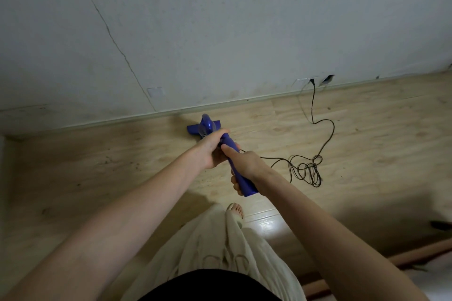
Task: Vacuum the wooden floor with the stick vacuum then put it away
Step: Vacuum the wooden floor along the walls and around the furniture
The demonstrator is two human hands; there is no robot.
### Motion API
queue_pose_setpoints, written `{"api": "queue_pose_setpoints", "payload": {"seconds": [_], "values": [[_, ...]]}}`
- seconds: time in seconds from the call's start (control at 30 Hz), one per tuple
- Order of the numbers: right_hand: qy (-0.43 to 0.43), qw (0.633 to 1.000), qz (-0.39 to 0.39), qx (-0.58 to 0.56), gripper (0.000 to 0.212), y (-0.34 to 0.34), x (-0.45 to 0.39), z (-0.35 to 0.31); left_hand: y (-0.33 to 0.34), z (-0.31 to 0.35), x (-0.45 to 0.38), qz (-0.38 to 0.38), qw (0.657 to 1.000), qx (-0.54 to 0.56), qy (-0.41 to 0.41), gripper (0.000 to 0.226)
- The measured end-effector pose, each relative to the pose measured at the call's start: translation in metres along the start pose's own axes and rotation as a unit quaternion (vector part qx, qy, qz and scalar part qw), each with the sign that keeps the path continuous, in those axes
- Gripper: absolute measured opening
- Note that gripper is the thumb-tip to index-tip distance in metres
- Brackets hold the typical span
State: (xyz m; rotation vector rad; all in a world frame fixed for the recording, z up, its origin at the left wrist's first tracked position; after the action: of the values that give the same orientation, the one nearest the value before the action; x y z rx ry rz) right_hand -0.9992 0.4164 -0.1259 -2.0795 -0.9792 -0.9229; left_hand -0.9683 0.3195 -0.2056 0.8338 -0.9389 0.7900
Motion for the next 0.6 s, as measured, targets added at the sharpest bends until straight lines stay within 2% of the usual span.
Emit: {"api": "queue_pose_setpoints", "payload": {"seconds": [0.23, 0.6], "values": [[0.015, 1.000, 0.003, -0.014, 0.052, 0.013, -0.038, 0.000, -0.003, 0.020, -0.011, 0.053, 0.997, -0.038, 0.035, 0.029], [0.018, 1.000, -0.015, -0.013, 0.047, 0.013, -0.020, 0.009, -0.007, 0.009, -0.005, 0.026, 0.998, -0.060, 0.006, 0.031]]}}
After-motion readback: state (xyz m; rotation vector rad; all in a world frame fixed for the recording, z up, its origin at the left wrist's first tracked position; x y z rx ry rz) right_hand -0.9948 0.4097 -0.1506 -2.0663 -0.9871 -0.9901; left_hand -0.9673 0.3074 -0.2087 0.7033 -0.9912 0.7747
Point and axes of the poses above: each hand's wrist, its own x-axis away from the middle knuckle, its own y-axis out of the palm, z = x × y, the point moved 6 cm from there along -x, towards the middle knuckle, and after that the axes turned 7 degrees about z, right-handed, at the moved point
